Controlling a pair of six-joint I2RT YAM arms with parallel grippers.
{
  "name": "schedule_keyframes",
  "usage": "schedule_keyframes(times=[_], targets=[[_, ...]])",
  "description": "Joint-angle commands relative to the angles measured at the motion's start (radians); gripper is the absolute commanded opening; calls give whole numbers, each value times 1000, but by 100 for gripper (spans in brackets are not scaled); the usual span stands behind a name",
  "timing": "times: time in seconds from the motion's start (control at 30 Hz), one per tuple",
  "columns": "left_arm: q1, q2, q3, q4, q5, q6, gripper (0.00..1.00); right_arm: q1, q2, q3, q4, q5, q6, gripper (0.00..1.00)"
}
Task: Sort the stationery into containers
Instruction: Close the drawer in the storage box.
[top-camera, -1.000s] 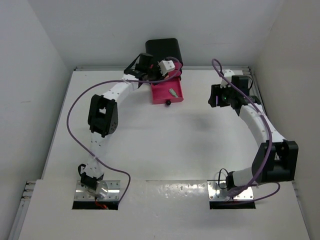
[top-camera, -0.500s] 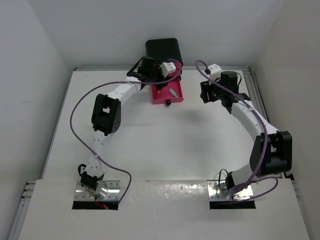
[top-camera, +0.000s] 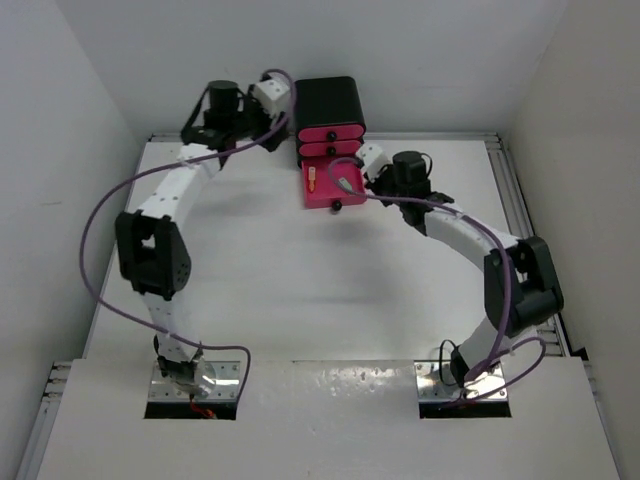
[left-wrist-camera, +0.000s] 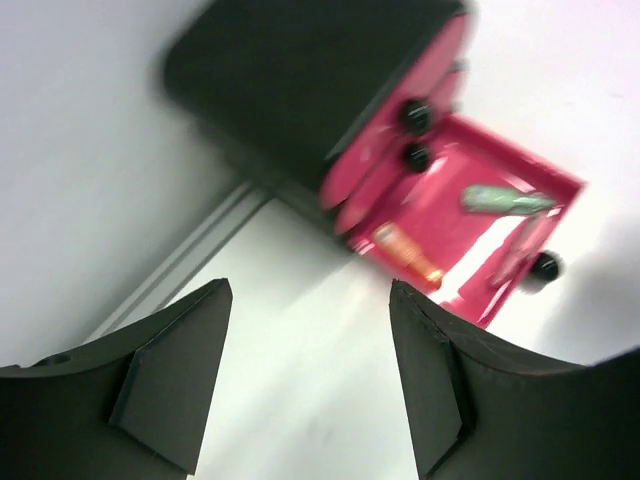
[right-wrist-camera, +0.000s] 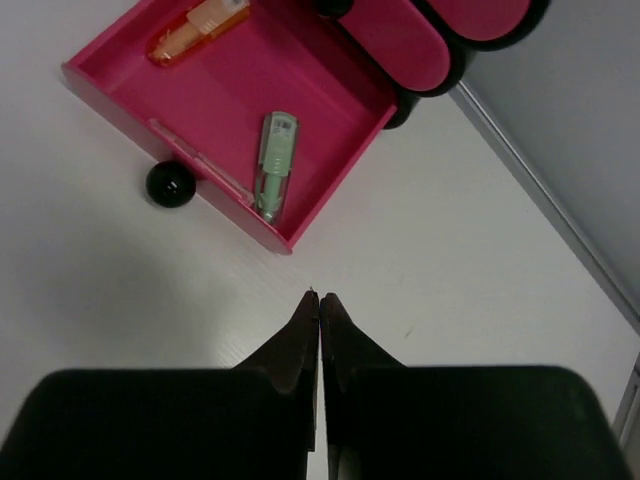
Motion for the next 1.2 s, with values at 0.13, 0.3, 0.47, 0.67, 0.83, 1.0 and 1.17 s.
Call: schedule_keyframes(times=[0.13, 0.3, 0.47, 0.67, 0.83, 1.0, 1.17], targets=[[188, -244, -231, -54, -5, -33, 70, 107, 117, -252, 677, 146, -301, 0], [222, -316, -348, -69, -9, -18, 70, 139, 224, -347, 1003, 127, -448, 0], [256, -341, -386, -86, -8, -48, 69, 185, 316, -420, 1215, 77, -600, 0], [259, -347, -400, -118, -2, -42, 69, 205, 347, -473, 1237, -15, -760, 0], [259, -353, -423, -106, 3, -64, 69, 221, 414, -461, 1278, 14, -878, 0], [259, -349, -428, -98, 4, -76, 68, 231, 457, -416, 1258, 73, -941, 0], [256, -342, -426, -98, 0, -73, 68, 228, 490, -399, 1247, 77, -978, 0]])
